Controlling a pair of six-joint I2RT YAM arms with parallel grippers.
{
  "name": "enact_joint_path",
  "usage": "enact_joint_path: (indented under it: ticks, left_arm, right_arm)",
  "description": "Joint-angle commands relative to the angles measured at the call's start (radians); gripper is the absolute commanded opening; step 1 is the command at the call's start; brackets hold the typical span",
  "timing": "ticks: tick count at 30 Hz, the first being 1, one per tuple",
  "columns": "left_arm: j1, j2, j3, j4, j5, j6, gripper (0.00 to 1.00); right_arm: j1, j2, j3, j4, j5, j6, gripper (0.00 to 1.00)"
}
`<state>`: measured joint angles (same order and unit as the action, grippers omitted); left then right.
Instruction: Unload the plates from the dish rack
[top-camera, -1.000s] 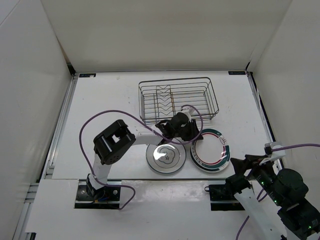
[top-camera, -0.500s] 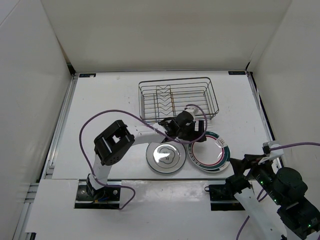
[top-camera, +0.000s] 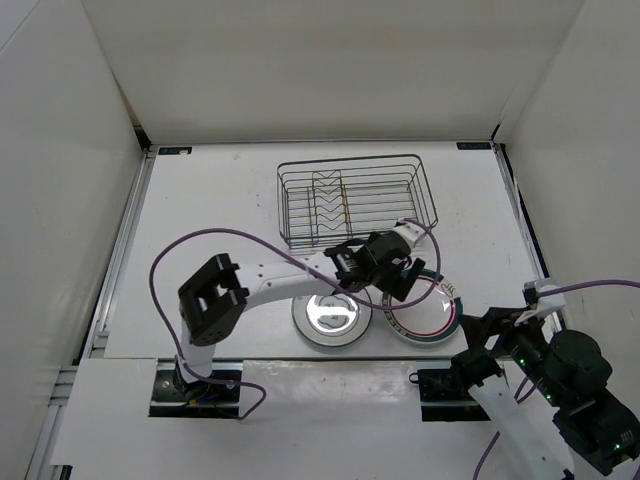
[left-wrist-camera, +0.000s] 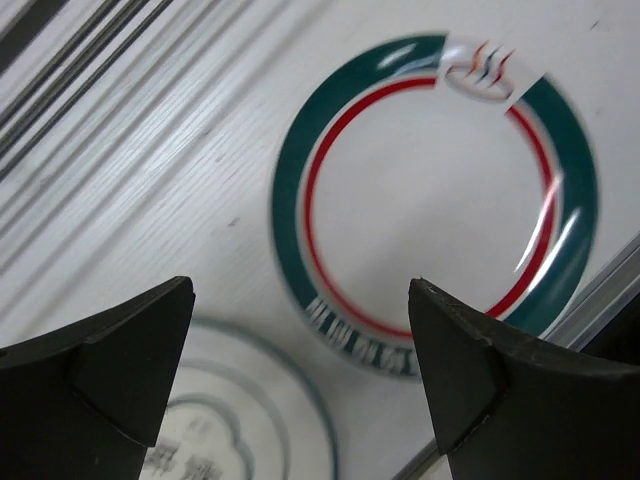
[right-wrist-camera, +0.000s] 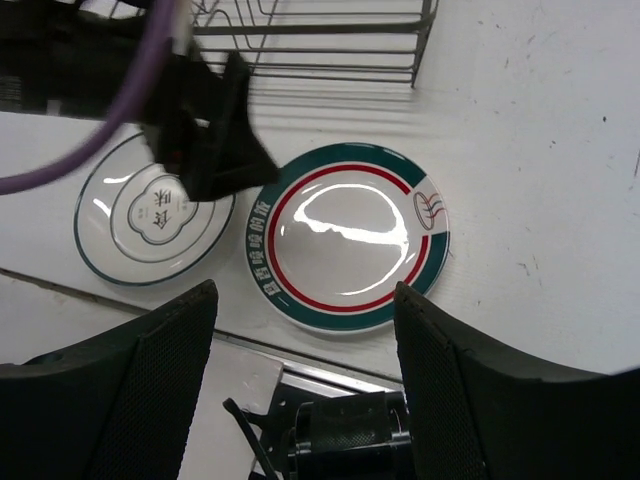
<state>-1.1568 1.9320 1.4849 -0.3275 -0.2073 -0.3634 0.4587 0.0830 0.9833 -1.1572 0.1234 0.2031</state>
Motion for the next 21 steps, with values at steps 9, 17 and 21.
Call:
enact_joint_path:
  ticks: [9, 17, 21]
  left_arm:
    - [0.023, -0.757, -0.339, -0.324, -0.346, 0.285, 1.0]
    - [0.095, -1.198, -0.684, -0.471, -0.593, 0.265, 1.0]
    - [0.121, -1.352, -0.856, -0.49, -0.703, 0.253, 1.0]
  right_arm:
    - [0.001, 0.27, 0.058, -0.03, 0.13, 0.025, 0.9]
    - [0.0, 0.273, -0.047, 0.161, -0.018, -0.074, 0.9]
    - [0.001, 0.281, -0.129, 0.217, 0.031, -0.093, 0.9]
